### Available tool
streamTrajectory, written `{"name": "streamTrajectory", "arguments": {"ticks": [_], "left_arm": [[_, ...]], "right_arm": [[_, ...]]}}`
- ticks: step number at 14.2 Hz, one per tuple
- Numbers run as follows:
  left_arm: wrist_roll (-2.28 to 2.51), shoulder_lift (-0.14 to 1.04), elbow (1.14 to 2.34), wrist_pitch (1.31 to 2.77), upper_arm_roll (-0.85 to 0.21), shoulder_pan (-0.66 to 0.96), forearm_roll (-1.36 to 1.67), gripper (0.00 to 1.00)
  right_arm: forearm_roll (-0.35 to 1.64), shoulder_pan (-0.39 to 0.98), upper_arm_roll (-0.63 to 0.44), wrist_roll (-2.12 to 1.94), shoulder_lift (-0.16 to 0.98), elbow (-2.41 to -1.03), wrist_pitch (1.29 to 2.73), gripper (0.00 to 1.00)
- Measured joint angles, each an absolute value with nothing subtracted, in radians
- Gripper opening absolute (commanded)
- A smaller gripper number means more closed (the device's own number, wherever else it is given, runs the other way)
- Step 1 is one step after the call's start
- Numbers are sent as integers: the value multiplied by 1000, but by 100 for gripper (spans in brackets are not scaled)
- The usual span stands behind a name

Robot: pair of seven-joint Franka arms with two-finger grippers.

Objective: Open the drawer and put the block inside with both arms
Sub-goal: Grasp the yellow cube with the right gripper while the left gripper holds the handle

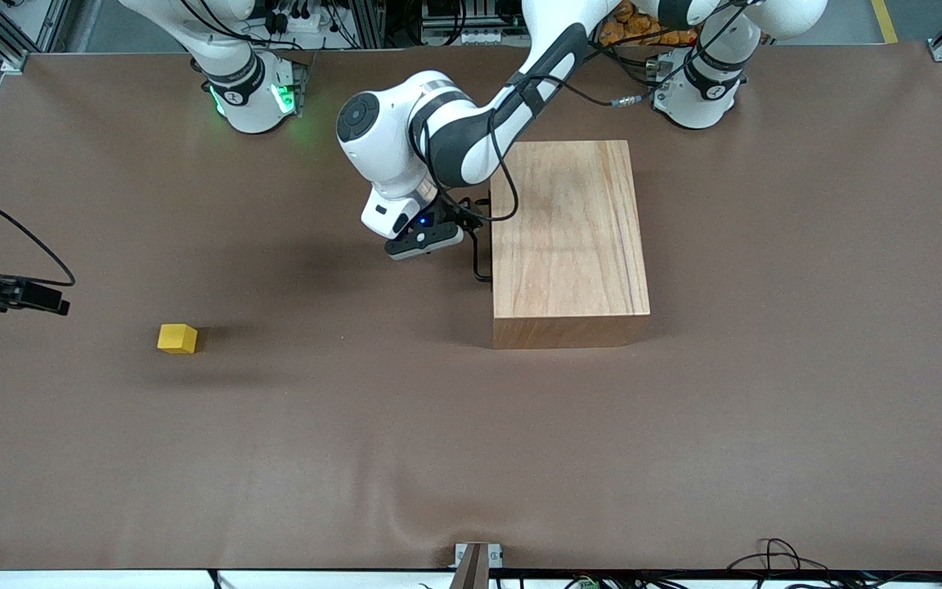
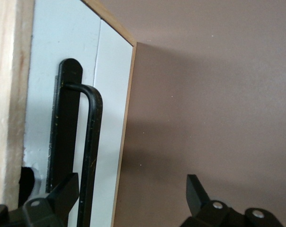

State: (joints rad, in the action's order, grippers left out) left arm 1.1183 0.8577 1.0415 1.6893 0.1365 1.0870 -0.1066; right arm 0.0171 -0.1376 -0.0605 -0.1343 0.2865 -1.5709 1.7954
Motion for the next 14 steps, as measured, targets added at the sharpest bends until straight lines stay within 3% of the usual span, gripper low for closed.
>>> {"name": "streamTrajectory", "arguments": {"ticks": [7, 14], "left_arm": [[996, 873, 1042, 1652, 138, 1087, -107, 100], [965, 889, 1042, 1680, 138, 1087, -107, 100]], "right_arm": [[17, -114, -52, -134, 383, -1640, 1966, 100], [16, -99, -51, -134, 403, -1883, 2298, 100]]}}
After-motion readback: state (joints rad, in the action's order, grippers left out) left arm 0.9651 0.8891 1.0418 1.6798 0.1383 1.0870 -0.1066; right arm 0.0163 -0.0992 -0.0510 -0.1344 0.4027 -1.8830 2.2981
